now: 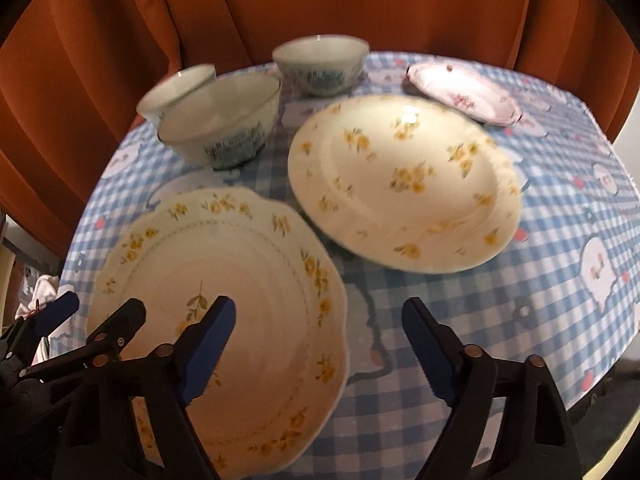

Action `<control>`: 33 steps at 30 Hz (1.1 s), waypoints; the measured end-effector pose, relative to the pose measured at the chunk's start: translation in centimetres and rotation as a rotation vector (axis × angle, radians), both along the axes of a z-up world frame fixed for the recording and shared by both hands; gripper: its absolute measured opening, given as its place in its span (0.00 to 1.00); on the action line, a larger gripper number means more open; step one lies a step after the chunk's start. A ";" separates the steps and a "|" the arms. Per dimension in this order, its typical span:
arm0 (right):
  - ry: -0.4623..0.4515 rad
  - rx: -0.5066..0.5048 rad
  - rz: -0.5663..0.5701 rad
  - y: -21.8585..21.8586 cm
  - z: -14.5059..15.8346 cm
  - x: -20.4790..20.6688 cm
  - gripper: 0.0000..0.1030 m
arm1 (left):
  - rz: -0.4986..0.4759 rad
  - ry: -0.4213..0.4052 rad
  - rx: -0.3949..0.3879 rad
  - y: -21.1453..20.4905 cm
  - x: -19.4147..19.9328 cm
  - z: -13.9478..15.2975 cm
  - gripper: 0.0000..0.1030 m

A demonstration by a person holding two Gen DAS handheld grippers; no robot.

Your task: Organize plates and bowls

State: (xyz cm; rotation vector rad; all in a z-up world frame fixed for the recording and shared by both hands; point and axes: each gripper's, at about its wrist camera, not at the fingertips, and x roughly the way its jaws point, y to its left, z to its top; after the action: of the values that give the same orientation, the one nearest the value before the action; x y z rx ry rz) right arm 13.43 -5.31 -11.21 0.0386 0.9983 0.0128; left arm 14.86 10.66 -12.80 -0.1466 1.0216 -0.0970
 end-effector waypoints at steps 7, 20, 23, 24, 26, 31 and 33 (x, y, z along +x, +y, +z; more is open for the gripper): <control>0.083 0.023 -0.013 0.8 -2.5 1.3 0.71 | -0.054 0.063 0.001 -0.1 1.2 -1.6 0.80; 0.128 0.026 -0.053 1.6 -3.3 2.6 0.63 | -0.134 0.092 -0.042 0.1 1.7 -1.7 0.74; 0.141 0.020 -0.061 1.8 -3.2 2.6 0.63 | -0.145 0.106 -0.028 0.5 2.1 -1.6 0.73; 0.149 0.021 -0.063 1.9 -3.2 2.6 0.63 | -0.148 0.110 -0.021 0.7 2.4 -1.7 0.73; 0.157 0.016 -0.067 2.1 -3.1 2.4 0.63 | -0.159 0.110 -0.019 0.8 2.3 -1.3 0.73; 0.160 -0.002 -0.089 2.0 -2.0 1.7 0.63 | -0.182 0.089 -0.029 0.7 1.9 0.1 0.73; 0.159 -0.013 -0.095 1.9 -1.4 1.6 0.63 | -0.189 0.081 -0.032 0.5 1.6 0.7 0.73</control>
State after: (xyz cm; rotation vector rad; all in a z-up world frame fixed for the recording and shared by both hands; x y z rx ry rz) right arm 14.98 -3.41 -12.65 0.0764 1.1544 -0.0847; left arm 16.49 11.19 -12.12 -0.0836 1.1134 -0.2810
